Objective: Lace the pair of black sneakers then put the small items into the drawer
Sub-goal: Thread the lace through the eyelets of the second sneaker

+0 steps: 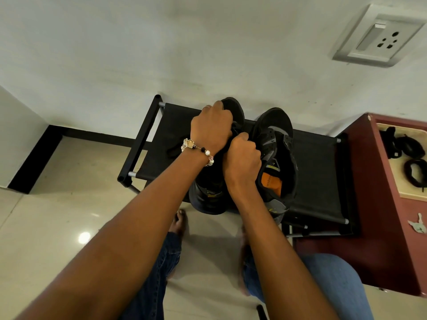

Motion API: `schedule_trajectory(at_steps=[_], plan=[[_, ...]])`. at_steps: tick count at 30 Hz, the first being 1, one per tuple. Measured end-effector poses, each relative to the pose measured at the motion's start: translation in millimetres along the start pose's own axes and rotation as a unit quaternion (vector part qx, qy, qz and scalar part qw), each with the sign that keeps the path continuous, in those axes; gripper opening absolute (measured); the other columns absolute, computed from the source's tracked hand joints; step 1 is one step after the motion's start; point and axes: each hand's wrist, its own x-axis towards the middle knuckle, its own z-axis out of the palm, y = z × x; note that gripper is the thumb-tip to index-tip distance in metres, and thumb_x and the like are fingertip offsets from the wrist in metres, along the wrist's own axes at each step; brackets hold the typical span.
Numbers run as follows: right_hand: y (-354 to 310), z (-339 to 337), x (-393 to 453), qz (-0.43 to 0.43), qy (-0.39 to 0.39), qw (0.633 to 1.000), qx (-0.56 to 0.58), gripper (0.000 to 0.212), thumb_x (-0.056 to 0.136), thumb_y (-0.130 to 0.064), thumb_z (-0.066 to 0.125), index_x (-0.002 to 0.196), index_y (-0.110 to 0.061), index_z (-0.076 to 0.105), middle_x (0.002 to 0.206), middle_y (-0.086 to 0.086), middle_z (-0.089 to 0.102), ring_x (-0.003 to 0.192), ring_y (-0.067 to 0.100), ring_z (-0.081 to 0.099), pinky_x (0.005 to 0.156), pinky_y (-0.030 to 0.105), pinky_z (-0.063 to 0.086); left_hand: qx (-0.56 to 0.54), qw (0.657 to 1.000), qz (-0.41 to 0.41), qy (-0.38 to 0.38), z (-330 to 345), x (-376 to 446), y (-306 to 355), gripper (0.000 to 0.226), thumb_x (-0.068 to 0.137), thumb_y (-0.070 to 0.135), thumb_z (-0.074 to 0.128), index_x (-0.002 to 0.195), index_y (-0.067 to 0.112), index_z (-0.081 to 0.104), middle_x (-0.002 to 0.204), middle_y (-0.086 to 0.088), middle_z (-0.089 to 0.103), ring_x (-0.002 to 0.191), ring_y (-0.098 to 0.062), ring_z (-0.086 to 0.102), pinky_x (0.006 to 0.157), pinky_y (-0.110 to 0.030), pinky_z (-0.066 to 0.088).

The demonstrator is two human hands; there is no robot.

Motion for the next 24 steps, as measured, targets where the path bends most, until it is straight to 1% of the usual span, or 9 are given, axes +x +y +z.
schedule_trajectory(at_steps=[4,6,8,12,14,16,19,20,24], plan=[[0.0,0.6,-0.7,0.001,0.003,1.000,0.002,0.024,0.104,-0.010,0.036,0.121,0.001,0.048,0.111,0.020,0.064,0.100,0.038,0.065,0.070,0.038,0.050,-0.166,0.985,-0.031,-0.040,1.6,4.3,-13.3,0.025,0.092,0.025,0.055,0.090,0.006,0.071,0.104,-0.013,0.059,0.094,-0.026,0.056,0.080,-0.039,0.050],[-0.6,1.1,-1.1,0.004,0.003,1.000,0.009,0.022,0.103,-0.011,0.040,0.119,0.001,0.048,0.109,0.020,0.064,0.098,0.037,0.066,0.069,0.038,0.051,-0.338,0.932,-0.117,-0.054,-2.7,4.4,-21.1,0.028,0.092,0.022,0.055,0.081,0.001,0.069,0.087,-0.013,0.065,0.079,-0.022,0.058,0.077,-0.035,0.048],[-1.1,1.3,-1.1,0.007,0.002,1.000,0.015,0.021,0.102,-0.010,0.042,0.119,0.001,0.049,0.108,0.019,0.065,0.098,0.037,0.066,0.069,0.038,0.052,-0.535,0.815,-0.221,-0.034,-14.6,3.7,-24.2,0.027,0.090,0.018,0.052,0.072,0.008,0.069,0.080,-0.009,0.067,0.076,-0.017,0.058,0.072,-0.032,0.045],[-1.2,0.4,-1.7,0.005,0.003,1.000,0.015,0.022,0.102,-0.010,0.041,0.120,0.001,0.048,0.109,0.020,0.065,0.097,0.036,0.066,0.070,0.038,0.052,-0.855,0.437,-0.277,0.029,-32.9,6.2,-29.8,0.022,0.092,0.010,0.042,0.072,0.010,0.052,0.068,-0.006,0.062,0.066,-0.023,0.063,0.070,-0.033,0.051],[-1.2,-0.3,-1.4,0.005,0.003,1.000,0.017,0.022,0.102,-0.010,0.041,0.119,0.001,0.048,0.109,0.020,0.065,0.098,0.037,0.066,0.071,0.038,0.053,-0.881,0.365,-0.297,0.055,-33.5,6.3,-30.9,0.021,0.092,0.012,0.043,0.071,0.013,0.044,0.056,0.000,0.046,0.046,-0.015,0.044,0.061,-0.031,0.049],[-1.1,-0.2,-1.1,0.006,0.003,1.000,0.016,0.022,0.102,-0.010,0.040,0.120,0.001,0.048,0.109,0.020,0.064,0.098,0.037,0.066,0.071,0.038,0.052,-0.831,0.458,-0.308,0.070,-29.4,6.0,-32.6,0.021,0.091,0.014,0.049,0.071,0.016,0.045,0.052,0.004,0.039,0.042,-0.011,0.031,0.049,-0.025,0.038],[-1.0,1.1,-0.4,0.006,0.004,1.000,0.012,0.022,0.102,-0.011,0.039,0.119,0.000,0.049,0.108,0.019,0.065,0.097,0.036,0.066,0.069,0.037,0.052,-0.544,0.807,-0.216,0.077,-17.7,4.9,-37.1,0.007,0.084,0.021,0.066,0.090,0.022,0.062,0.059,0.008,0.051,0.049,-0.007,0.045,0.049,-0.024,0.042],[-1.0,1.6,-0.4,0.004,0.007,1.000,0.011,0.021,0.103,-0.011,0.040,0.118,0.000,0.049,0.107,0.018,0.065,0.097,0.036,0.066,0.069,0.038,0.052,-0.429,0.888,-0.154,0.064,-12.3,5.5,-36.9,0.011,0.082,0.025,0.070,0.093,0.024,0.067,0.064,0.010,0.057,0.057,-0.006,0.052,0.058,-0.024,0.047],[-0.2,2.8,-0.1,0.003,0.015,1.000,0.008,0.024,0.104,-0.013,0.036,0.120,0.000,0.049,0.110,0.019,0.065,0.098,0.037,0.066,0.070,0.038,0.051,-0.232,0.972,-0.013,-0.029,-2.8,2.7,-22.6,0.013,0.085,0.029,0.069,0.092,0.021,0.076,0.084,0.004,0.065,0.076,-0.007,0.054,0.069,-0.025,0.044]])
